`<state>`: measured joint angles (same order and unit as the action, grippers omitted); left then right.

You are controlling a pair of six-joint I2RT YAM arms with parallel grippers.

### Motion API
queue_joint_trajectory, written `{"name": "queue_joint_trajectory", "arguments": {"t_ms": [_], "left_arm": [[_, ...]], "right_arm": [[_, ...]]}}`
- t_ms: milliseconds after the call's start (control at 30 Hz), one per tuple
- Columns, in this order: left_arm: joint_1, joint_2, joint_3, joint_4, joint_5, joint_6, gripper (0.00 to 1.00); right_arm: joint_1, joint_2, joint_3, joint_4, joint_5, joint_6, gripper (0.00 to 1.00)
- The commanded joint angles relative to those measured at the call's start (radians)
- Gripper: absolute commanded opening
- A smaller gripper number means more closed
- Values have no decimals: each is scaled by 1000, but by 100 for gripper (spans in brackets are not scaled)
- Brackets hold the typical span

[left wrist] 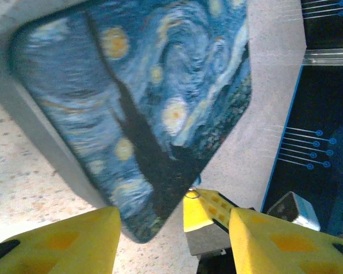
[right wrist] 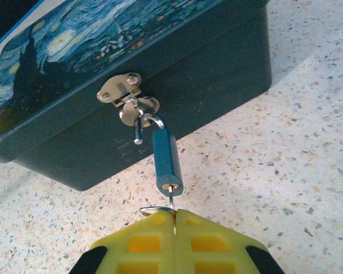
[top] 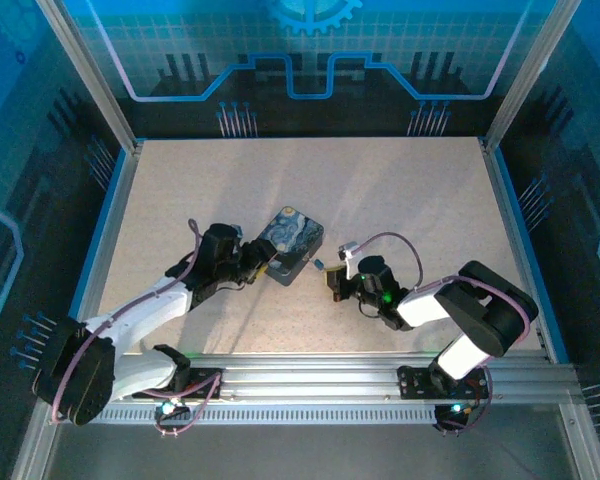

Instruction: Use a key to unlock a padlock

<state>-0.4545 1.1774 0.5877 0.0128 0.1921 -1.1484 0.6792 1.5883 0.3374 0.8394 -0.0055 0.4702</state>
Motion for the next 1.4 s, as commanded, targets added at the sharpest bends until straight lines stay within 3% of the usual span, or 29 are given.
{"name": "queue_joint_trajectory", "arguments": {"t_ms": [0, 367, 833, 1067, 1233, 1367], "left_arm": [[-19, 31, 76, 16, 30, 49, 54], [-45, 253, 289, -2, 61, 158, 53], [-44, 374, 270, 26, 52, 180, 53], [-39, 357, 223, 7, 40, 197, 53], [-33, 328, 182, -1, 33, 205, 53], [-29, 311, 153, 1, 33, 202, 53]], "right_arm": [[-44, 20, -11, 19, -81, 88, 0], [-107, 90, 26, -2, -203, 150, 3], [-140, 93, 27, -30, -242, 152, 13], [-192, 0, 28, -132, -313, 108, 24], [-264, -79, 73, -254, -443, 32, 34], [-316, -81, 87, -216, -566, 32, 45]]}}
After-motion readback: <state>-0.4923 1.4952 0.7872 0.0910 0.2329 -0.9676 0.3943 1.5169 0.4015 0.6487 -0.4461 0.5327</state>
